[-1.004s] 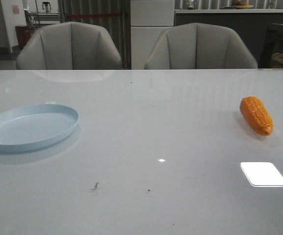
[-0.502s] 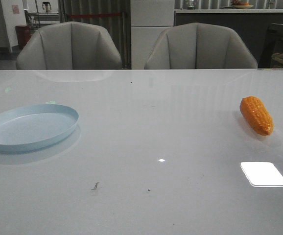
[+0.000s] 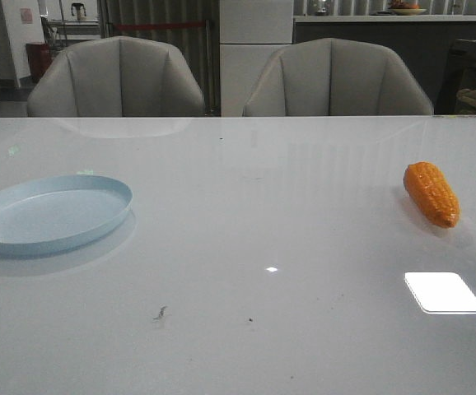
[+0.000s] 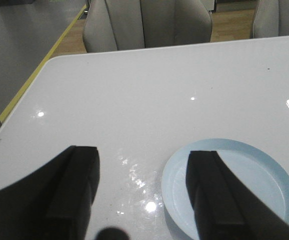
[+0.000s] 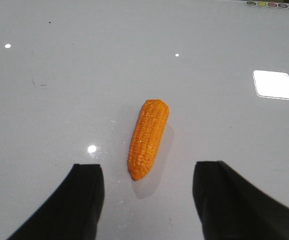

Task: Place corn on plate with both arms
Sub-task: 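Lower the left gripper onto the rim of the light blue plate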

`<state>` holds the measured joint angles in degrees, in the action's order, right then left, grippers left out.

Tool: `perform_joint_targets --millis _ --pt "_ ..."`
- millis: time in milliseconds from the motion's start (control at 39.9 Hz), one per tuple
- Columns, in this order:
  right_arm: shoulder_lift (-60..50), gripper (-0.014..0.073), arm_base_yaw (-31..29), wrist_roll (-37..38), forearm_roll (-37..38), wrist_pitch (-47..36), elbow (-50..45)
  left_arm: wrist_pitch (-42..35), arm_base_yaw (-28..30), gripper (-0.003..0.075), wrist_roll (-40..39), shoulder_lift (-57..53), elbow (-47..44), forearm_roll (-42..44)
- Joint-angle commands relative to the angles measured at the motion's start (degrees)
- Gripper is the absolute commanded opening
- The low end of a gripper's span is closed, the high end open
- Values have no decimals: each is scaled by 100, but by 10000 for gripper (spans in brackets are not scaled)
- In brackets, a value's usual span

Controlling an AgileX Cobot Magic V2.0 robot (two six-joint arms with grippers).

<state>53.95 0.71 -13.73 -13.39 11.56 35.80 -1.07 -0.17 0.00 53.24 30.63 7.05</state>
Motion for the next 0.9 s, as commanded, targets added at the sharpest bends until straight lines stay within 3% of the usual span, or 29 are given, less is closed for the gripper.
perform_joint_targets --millis 0,151,602,878 --pt "-47 506 13 8 -22 -463 202 -457 -33 459 -38 112 248 -126" --pt "-47 506 13 8 -22 -456 202 167 -33 460 -38 512 827 -130" --pt "-47 506 13 8 -22 -537 202 3758 -33 454 -38 3297 4378 -204" --pt "-47 506 13 8 -22 -551 202 4527 -33 454 -38 4897 5550 -674"
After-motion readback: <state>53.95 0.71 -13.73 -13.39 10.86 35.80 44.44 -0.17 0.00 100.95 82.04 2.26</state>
